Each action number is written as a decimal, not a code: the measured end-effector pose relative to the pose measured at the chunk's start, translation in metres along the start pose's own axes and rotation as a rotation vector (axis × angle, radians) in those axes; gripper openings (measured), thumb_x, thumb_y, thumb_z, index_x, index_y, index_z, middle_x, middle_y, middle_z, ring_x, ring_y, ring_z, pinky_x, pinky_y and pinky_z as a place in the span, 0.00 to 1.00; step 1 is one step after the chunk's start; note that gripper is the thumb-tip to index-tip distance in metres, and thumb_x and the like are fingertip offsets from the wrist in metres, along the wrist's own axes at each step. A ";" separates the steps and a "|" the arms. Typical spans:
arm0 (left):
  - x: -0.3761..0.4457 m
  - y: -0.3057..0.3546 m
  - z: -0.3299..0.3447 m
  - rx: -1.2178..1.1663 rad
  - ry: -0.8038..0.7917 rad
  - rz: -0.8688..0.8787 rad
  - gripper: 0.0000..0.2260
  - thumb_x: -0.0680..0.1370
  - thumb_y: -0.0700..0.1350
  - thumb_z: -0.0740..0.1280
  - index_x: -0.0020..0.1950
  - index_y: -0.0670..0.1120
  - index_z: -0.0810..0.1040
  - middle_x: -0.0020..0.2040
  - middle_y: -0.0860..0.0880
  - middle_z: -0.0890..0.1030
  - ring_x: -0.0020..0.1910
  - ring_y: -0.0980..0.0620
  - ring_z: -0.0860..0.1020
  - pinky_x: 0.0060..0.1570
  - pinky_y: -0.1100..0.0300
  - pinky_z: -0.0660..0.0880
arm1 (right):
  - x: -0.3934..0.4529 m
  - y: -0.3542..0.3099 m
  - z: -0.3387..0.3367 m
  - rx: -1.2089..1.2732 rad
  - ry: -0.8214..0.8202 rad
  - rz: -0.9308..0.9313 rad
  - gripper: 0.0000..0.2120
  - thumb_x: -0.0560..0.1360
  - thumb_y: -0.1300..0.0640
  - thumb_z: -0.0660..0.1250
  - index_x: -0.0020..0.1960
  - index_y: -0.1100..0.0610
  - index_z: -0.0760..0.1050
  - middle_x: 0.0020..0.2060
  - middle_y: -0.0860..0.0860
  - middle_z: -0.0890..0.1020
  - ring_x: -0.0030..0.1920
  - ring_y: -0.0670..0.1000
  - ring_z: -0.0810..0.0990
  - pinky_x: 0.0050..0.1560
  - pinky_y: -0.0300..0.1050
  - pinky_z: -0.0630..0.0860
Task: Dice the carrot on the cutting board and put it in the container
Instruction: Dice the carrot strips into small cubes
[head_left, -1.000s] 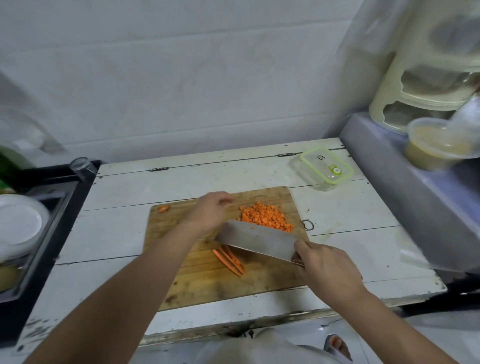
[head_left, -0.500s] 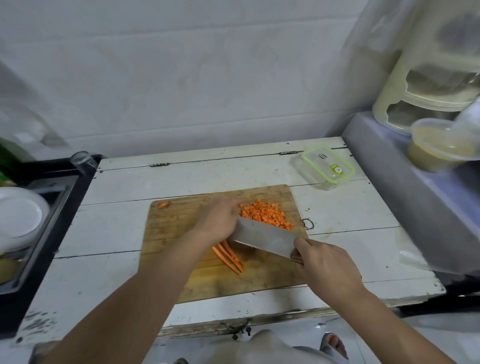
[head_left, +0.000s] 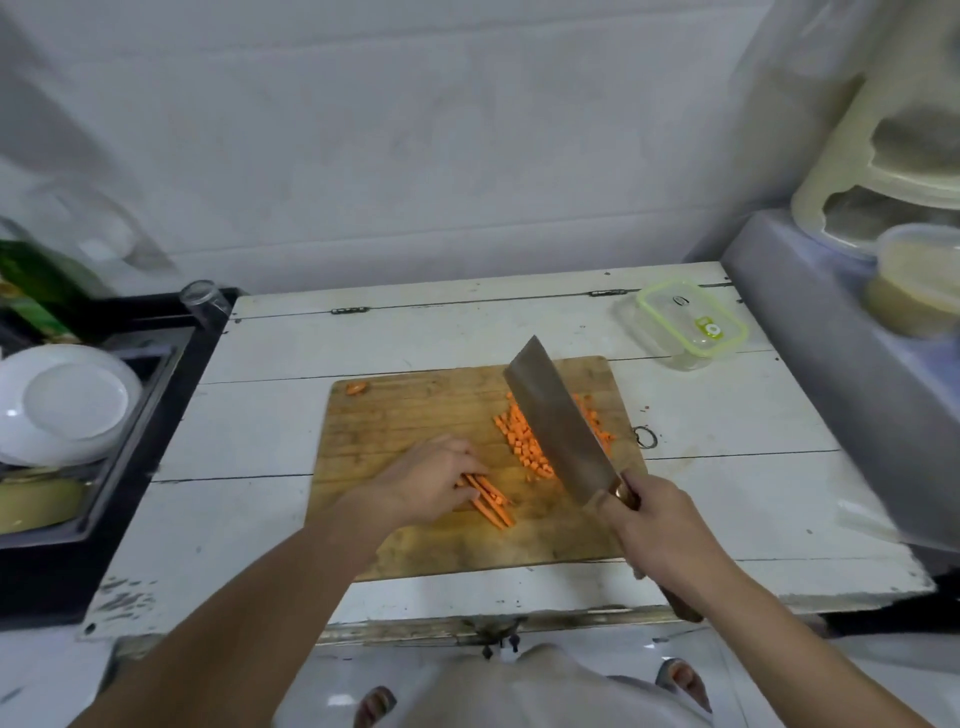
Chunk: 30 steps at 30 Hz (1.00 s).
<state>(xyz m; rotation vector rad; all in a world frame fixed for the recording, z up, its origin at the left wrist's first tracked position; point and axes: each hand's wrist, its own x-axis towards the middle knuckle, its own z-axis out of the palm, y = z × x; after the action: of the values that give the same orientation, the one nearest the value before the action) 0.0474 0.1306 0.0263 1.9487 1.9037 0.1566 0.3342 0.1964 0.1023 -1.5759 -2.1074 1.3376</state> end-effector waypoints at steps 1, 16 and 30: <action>-0.003 0.001 0.000 -0.006 -0.003 -0.004 0.17 0.81 0.53 0.69 0.69 0.56 0.79 0.65 0.57 0.76 0.66 0.55 0.70 0.67 0.58 0.69 | -0.004 0.000 0.005 0.017 -0.016 0.006 0.14 0.79 0.54 0.66 0.37 0.58 0.70 0.27 0.55 0.75 0.23 0.51 0.73 0.23 0.47 0.74; -0.048 -0.009 0.015 -0.060 0.236 -0.275 0.13 0.81 0.49 0.70 0.66 0.52 0.80 0.58 0.56 0.76 0.58 0.55 0.74 0.61 0.60 0.73 | 0.005 0.002 0.013 0.039 0.015 0.032 0.13 0.80 0.54 0.66 0.38 0.55 0.72 0.30 0.56 0.78 0.25 0.52 0.75 0.25 0.48 0.78; -0.089 -0.016 0.020 -0.164 0.269 -0.476 0.16 0.81 0.46 0.69 0.69 0.53 0.79 0.56 0.53 0.76 0.56 0.50 0.78 0.56 0.57 0.75 | -0.010 -0.003 0.063 -0.380 -0.139 -0.118 0.09 0.82 0.52 0.61 0.44 0.52 0.70 0.35 0.48 0.75 0.39 0.53 0.77 0.37 0.50 0.72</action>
<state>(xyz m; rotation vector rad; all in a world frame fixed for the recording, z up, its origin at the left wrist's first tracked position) 0.0347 0.0394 0.0199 1.3779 2.3852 0.4356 0.2977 0.1533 0.0717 -1.4888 -2.6200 1.0834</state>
